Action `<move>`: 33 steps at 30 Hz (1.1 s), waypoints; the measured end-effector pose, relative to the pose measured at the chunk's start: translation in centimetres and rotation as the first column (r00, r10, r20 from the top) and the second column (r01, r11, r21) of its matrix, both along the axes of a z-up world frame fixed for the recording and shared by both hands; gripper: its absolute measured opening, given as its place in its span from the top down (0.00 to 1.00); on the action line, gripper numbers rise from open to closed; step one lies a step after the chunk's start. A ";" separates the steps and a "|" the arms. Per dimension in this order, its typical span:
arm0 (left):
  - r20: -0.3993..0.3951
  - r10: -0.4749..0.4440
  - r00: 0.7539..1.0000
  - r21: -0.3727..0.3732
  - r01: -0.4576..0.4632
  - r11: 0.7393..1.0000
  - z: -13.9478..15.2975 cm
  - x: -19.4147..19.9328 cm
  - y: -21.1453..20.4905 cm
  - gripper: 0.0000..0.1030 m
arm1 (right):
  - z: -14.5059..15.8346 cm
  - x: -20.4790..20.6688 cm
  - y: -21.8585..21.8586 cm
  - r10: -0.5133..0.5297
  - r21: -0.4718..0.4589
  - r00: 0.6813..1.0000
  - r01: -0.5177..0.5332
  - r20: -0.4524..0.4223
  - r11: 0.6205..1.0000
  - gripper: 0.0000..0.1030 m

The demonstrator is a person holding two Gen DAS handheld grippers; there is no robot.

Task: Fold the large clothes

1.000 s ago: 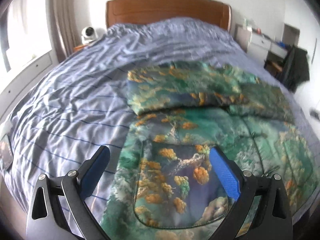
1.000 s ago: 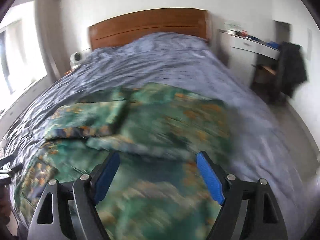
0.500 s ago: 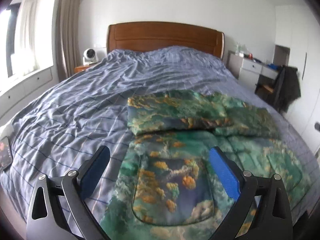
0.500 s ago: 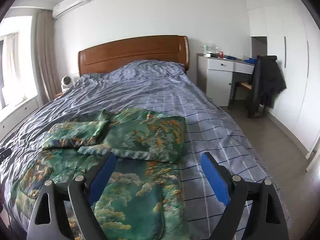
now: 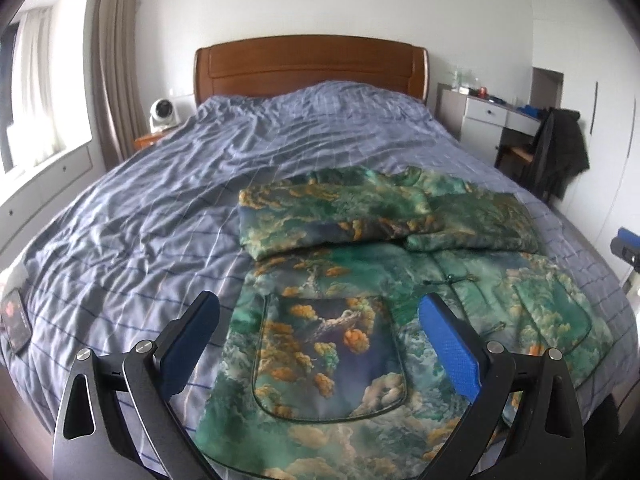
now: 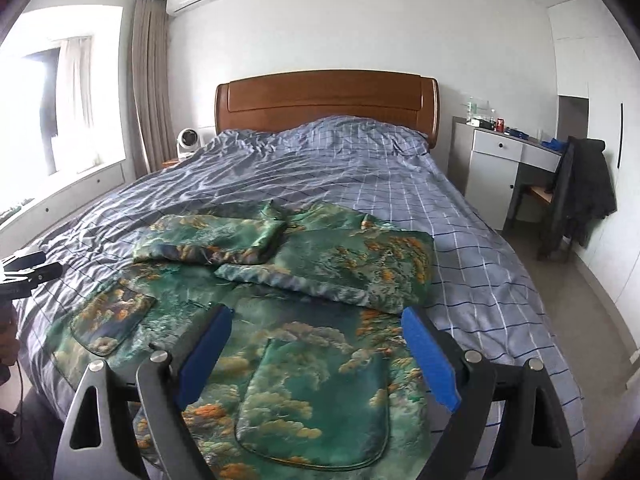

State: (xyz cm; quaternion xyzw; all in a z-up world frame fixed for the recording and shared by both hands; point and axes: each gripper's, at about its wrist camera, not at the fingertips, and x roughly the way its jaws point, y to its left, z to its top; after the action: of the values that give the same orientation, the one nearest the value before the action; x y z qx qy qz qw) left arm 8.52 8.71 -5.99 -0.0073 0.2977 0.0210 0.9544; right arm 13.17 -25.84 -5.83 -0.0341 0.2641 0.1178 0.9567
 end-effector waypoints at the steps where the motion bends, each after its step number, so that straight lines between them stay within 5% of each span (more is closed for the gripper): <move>1: 0.001 -0.002 1.000 0.012 0.002 1.000 0.2 0.0 -0.2 0.01 | 0.1 -0.2 0.0 0.000 0.001 1.000 0.000 0.004 1.000 0.14; 18: -0.012 0.020 1.000 0.138 -0.018 0.990 0.1 -0.4 -1.4 0.01 | 1.6 -1.4 -0.6 -0.015 0.053 0.999 0.012 0.052 0.999 0.14; 33: -0.032 0.032 0.999 0.083 -0.029 0.996 0.3 -0.3 -0.3 0.01 | 1.7 -1.5 -0.3 -0.001 0.059 0.999 -0.002 0.048 0.998 0.14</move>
State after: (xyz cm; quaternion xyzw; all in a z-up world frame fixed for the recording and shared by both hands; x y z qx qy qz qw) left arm 8.24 8.40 -5.71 0.0280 0.3124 0.0481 0.9483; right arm 11.72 -26.15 -4.18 -0.0086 0.2373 0.1250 0.9633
